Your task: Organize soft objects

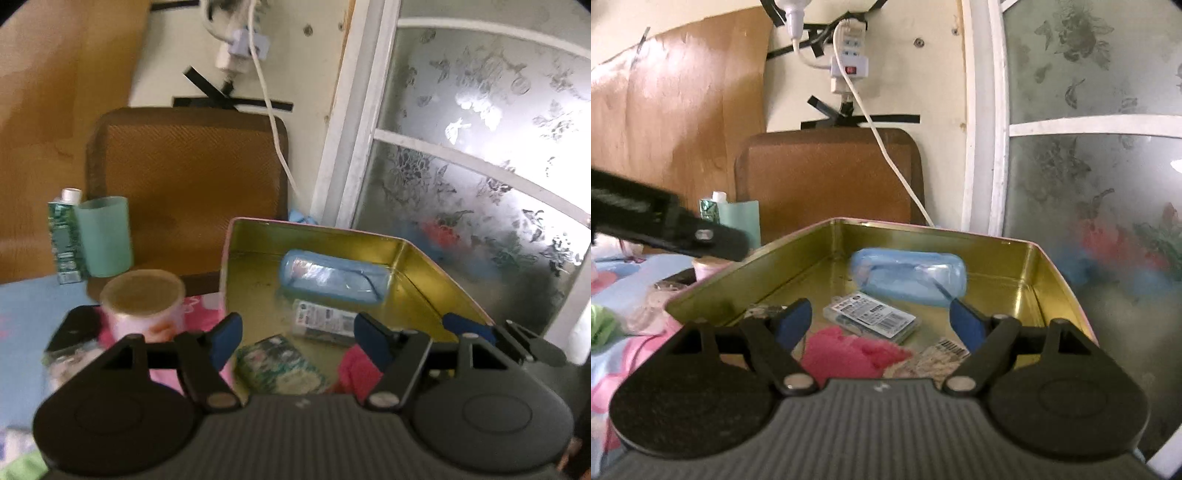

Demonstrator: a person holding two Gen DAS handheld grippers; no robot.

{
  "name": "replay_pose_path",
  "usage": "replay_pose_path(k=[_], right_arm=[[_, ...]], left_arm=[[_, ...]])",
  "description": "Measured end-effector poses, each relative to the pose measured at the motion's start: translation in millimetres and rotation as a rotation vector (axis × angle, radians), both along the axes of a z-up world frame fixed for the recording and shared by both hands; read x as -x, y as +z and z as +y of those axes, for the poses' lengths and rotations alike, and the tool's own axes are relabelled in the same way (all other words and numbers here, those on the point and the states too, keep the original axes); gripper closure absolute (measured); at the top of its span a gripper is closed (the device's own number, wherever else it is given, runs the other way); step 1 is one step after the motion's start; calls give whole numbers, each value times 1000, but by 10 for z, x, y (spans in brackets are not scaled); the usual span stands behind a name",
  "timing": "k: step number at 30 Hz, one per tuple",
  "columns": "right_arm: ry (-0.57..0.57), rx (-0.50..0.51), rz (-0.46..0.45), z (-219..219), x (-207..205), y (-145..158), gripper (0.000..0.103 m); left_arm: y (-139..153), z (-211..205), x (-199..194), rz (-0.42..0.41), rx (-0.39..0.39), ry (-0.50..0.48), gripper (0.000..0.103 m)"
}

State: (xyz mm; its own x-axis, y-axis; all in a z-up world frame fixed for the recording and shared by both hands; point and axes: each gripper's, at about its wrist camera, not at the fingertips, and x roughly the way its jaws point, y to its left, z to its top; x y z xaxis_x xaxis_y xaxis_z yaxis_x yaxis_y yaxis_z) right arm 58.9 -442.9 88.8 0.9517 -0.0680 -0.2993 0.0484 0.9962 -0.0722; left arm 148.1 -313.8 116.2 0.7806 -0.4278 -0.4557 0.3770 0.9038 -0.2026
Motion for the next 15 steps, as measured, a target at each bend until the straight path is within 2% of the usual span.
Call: replay_pose_path(k=[4,7,11,13,15], right_arm=[[39,-50,-50,131,152,51,20],[103,-70,-76,318,146,155,20],[255,-77,-67,713,66,246,21],[351,-88,-29,976,-27,251,25],[414,-99,30,1232,-198,224,26]], left_arm=[[-18,444,346,-13,41,5,32],[-68,911,583,-17,60,62,32],[-163,1639,834,13,85,225,32],[-215,1977,903,34,97,318,32],[-313,2220,925,40,73,412,32]])
